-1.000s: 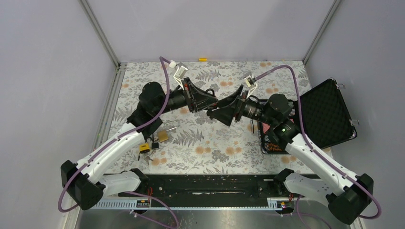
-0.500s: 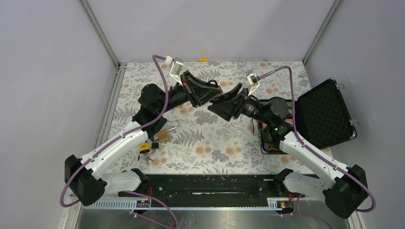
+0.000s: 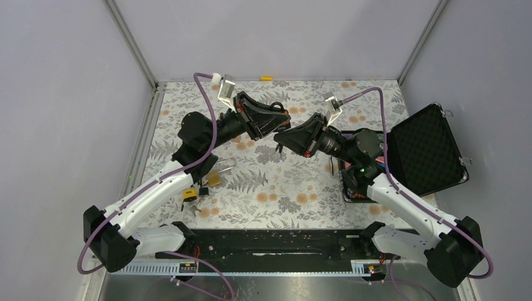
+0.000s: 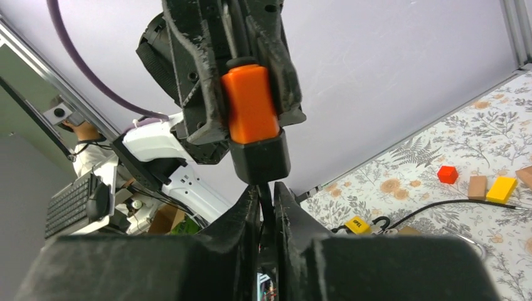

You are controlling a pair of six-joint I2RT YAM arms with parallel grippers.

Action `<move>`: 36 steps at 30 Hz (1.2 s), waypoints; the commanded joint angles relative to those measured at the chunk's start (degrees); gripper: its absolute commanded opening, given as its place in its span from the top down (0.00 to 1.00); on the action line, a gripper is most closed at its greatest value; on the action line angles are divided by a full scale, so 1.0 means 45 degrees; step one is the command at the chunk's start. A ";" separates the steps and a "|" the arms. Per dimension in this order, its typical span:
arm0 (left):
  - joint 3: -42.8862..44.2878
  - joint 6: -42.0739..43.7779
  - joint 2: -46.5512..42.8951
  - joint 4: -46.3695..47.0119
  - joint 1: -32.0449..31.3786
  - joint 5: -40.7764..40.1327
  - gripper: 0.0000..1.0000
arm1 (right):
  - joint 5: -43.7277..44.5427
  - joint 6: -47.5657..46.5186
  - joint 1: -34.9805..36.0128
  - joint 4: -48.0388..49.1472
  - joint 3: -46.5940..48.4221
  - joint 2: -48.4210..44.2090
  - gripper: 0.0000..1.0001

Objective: Lock with the key
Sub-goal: Lock the lock, then place the key at the center of the board.

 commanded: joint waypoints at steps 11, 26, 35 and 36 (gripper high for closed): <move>0.0749 0.0370 -0.0706 0.1408 0.0251 -0.0011 1.00 | -0.2538 -0.1014 -0.0057 -0.1683 -0.0126 -0.0572 1.00; 0.0025 -0.3207 -0.0297 0.2671 0.2689 0.0672 1.00 | -0.2957 -0.1354 -0.0016 -0.4655 0.0381 -0.0394 1.00; 0.0464 -0.0483 0.0795 -0.3873 0.2709 -0.2642 1.00 | 0.4146 -0.2589 -0.0376 -0.9406 0.1719 0.0217 1.00; 0.0519 -0.0286 0.1409 -0.4247 0.2709 -0.2864 1.00 | 0.4867 -0.2534 -0.0569 -0.9646 0.1948 0.0593 1.00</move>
